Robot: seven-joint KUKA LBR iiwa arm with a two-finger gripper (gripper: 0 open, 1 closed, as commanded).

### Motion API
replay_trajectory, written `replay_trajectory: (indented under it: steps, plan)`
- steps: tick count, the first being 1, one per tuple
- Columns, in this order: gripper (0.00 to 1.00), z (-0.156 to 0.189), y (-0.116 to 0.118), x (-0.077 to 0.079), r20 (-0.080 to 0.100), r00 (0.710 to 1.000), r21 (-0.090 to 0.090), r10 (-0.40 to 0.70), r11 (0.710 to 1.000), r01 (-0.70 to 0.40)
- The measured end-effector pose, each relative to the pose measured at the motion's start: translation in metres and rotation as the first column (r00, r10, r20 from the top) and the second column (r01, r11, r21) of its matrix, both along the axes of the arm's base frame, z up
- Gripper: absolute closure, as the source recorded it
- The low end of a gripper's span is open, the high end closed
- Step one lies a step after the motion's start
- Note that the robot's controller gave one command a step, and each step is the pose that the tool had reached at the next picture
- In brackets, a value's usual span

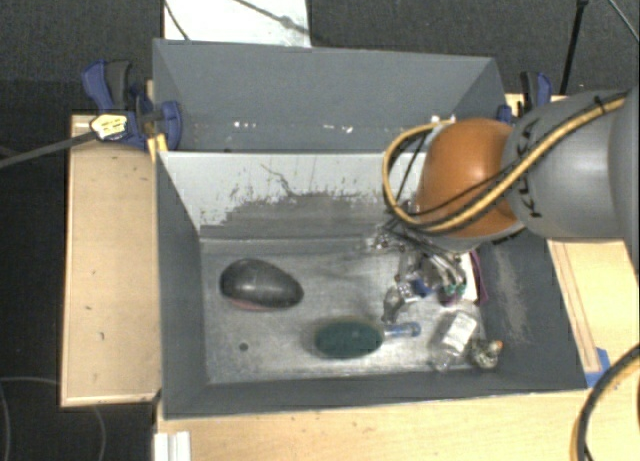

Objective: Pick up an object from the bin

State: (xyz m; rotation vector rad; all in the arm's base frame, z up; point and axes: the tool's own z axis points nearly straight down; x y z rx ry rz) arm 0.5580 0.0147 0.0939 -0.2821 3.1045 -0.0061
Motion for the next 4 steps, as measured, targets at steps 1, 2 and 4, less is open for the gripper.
replay_trajectory:
  steps: [1,2,4]
  plan:
    - [0.0,0.029,0.007,-0.073,-0.024,0.985,0.002,0.17,0.985,-0.17]
    - [0.0,-0.012,0.062,-0.064,-0.028,0.961,0.004,0.277,0.961,-0.277]
    - [1.0,0.118,0.06,-0.057,-0.014,0.966,0.001,0.26,0.966,-0.26]
